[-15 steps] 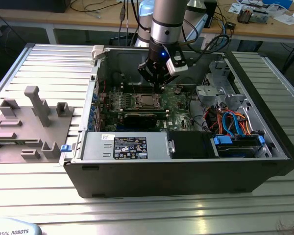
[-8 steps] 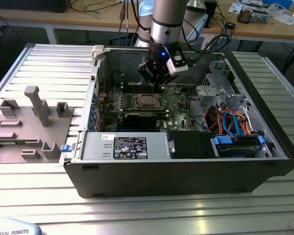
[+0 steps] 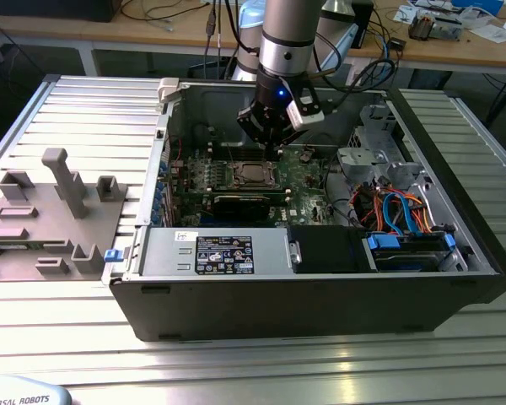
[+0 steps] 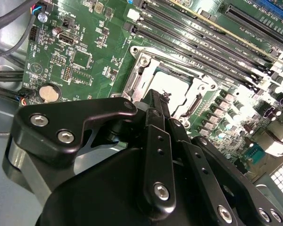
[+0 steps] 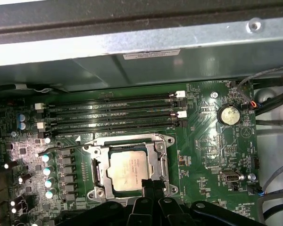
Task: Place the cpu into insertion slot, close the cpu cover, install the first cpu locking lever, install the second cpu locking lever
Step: 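Install the first cpu locking lever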
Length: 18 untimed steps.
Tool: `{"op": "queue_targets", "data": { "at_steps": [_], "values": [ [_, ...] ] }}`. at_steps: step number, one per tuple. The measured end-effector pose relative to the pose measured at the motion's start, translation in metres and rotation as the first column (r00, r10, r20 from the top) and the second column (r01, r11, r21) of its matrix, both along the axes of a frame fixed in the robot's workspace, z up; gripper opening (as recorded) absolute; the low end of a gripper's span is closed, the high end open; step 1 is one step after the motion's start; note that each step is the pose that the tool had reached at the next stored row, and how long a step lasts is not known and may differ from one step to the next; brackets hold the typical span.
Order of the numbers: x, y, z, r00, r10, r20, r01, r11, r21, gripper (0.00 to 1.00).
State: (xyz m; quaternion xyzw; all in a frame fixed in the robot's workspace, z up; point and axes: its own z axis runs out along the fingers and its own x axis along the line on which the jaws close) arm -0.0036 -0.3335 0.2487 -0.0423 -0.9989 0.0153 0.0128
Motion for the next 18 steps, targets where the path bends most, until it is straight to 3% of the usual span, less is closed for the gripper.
{"op": "queue_targets", "data": {
  "at_steps": [18],
  "values": [
    [0.0, -0.0003, 0.0, 0.9997, 0.023, 0.0, -0.023, 0.9997, 0.0, 0.11]
  ]
}}
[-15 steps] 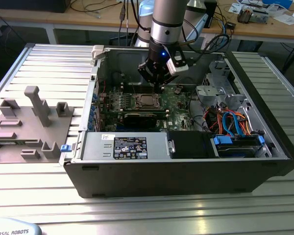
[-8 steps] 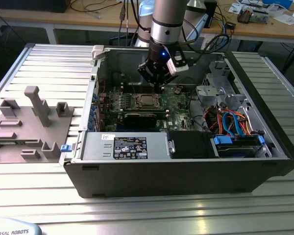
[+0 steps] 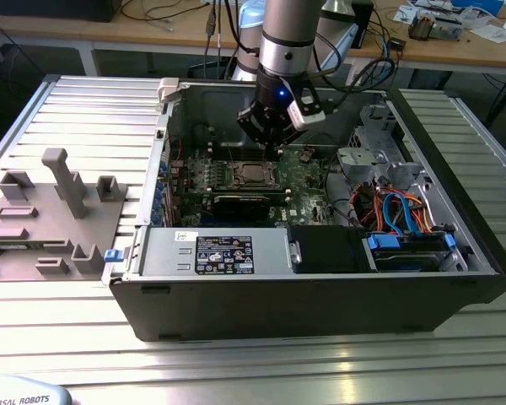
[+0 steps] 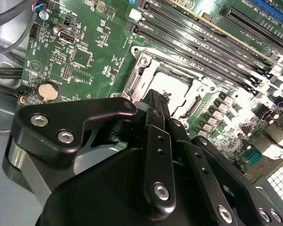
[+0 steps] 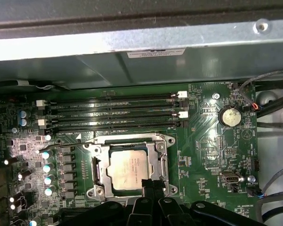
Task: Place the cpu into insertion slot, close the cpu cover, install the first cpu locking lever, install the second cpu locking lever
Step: 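Install the first cpu locking lever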
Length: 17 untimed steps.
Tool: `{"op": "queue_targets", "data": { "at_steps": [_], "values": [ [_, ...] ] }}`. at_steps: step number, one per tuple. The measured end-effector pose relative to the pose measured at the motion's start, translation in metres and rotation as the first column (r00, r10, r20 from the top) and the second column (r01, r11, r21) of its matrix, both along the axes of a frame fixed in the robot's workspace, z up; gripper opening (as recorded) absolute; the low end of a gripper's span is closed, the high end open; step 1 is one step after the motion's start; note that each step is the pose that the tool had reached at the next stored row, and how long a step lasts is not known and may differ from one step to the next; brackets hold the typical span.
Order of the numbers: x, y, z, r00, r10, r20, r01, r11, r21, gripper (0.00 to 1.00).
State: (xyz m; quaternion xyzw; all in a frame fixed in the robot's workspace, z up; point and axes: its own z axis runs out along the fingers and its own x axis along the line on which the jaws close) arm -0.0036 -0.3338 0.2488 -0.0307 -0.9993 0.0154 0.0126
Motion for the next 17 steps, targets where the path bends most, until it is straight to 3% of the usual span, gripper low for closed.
{"op": "queue_targets", "data": {
  "at_steps": [17],
  "values": [
    [0.0, 0.0, 0.0, 0.9999, 0.015, 0.0, -0.015, 0.9999, -0.0001, 0.11]
  ]
}}
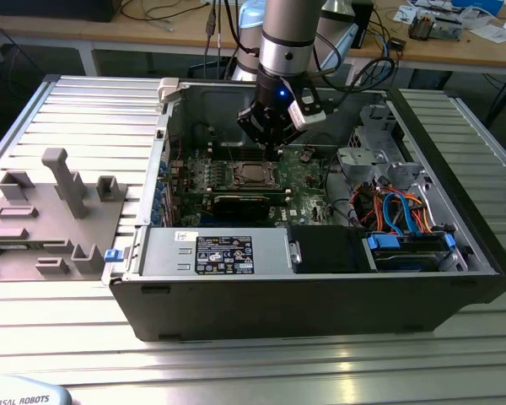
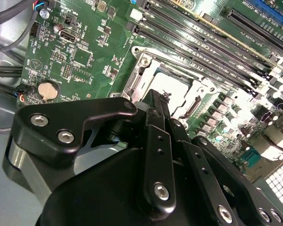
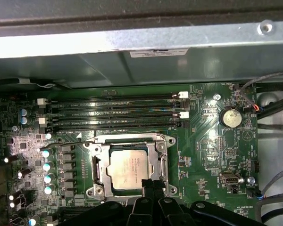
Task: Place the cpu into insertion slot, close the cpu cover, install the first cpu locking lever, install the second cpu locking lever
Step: 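Install the first cpu locking lever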
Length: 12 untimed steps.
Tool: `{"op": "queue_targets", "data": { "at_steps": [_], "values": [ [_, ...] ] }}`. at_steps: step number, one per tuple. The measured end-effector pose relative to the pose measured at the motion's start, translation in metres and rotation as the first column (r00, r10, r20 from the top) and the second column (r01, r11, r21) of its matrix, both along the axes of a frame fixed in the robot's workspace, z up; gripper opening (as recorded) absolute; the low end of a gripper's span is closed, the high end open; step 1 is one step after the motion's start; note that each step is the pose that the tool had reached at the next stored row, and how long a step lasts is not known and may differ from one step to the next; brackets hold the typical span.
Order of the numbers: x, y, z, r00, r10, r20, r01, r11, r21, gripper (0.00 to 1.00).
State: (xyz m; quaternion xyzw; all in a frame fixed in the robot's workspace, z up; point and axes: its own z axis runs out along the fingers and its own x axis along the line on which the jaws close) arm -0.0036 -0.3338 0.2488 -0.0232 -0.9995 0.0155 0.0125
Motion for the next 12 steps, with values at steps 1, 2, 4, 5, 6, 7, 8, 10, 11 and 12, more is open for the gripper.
{"op": "queue_targets", "data": {
  "at_steps": [1, 2, 4, 5, 6, 7, 8, 10, 11, 12],
  "values": [
    [0.0, 0.0, 0.0, 1.0, 0.001, 0.0, -0.001, 1.0, 0.0, 0.11],
    [0.0, 0.0, 0.0, 1.0, 0.002, 0.0, -0.002, 1.0, 0.0, 0.11],
    [0.0, 0.0, 0.0, 1.0, 0.004, 0.0, -0.004, 1.0, 0.0, 0.11],
    [0.0, 0.0, 0.0, 1.0, 0.005, 0.0, -0.005, 1.0, 0.0, 0.11],
    [0.0, 0.0, 0.0, 1.0, 0.005, 0.0, -0.005, 1.0, 0.0, 0.11],
    [0.0, 0.0, 0.0, 1.0, 0.007, 0.0, -0.007, 1.0, 0.0, 0.11],
    [0.0, 0.0, 0.0, 1.0, 0.008, 0.0, -0.008, 1.0, 0.0001, 0.11],
    [0.0, 0.0, 0.0, 0.9999, 0.011, 0.0, -0.011, 0.9999, 0.0001, 0.11],
    [0.0, 0.0, 0.0, 0.9999, 0.012, 0.0, -0.012, 0.9999, 0.0001, 0.11],
    [0.0, 0.0, 0.0, 0.9999, 0.014, 0.0, -0.014, 0.9999, 0.0, 0.11]
  ]
}}
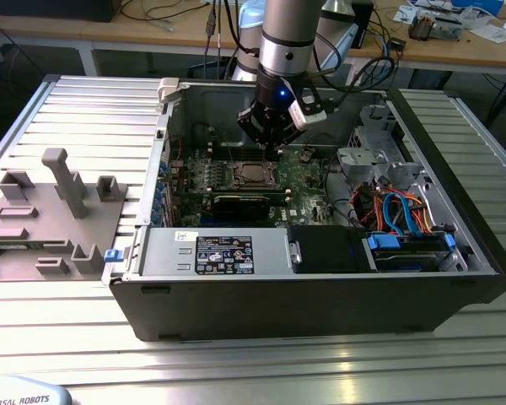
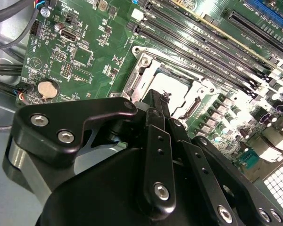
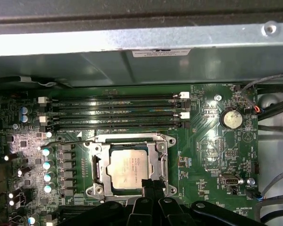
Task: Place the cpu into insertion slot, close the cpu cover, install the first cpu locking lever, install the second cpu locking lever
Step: 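Install the first cpu locking lever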
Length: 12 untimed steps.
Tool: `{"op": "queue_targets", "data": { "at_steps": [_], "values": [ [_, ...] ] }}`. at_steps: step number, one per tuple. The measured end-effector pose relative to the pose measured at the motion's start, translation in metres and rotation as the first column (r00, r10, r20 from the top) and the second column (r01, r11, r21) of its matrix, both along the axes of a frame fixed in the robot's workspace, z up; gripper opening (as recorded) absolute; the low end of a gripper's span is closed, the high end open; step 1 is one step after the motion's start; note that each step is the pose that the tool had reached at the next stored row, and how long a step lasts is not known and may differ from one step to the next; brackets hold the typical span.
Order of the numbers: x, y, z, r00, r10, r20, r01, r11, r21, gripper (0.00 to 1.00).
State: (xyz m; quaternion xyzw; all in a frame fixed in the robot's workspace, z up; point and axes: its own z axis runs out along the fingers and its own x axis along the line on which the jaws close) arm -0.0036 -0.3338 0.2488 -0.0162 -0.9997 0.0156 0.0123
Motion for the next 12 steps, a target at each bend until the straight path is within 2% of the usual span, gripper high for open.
{"op": "queue_targets", "data": {
  "at_steps": [12],
  "values": [
    [0.0, 0.0, 0.0, 0.9998, 0.017, -0.0001, -0.017, 0.9998, 0.0, 0.11]
  ]
}}
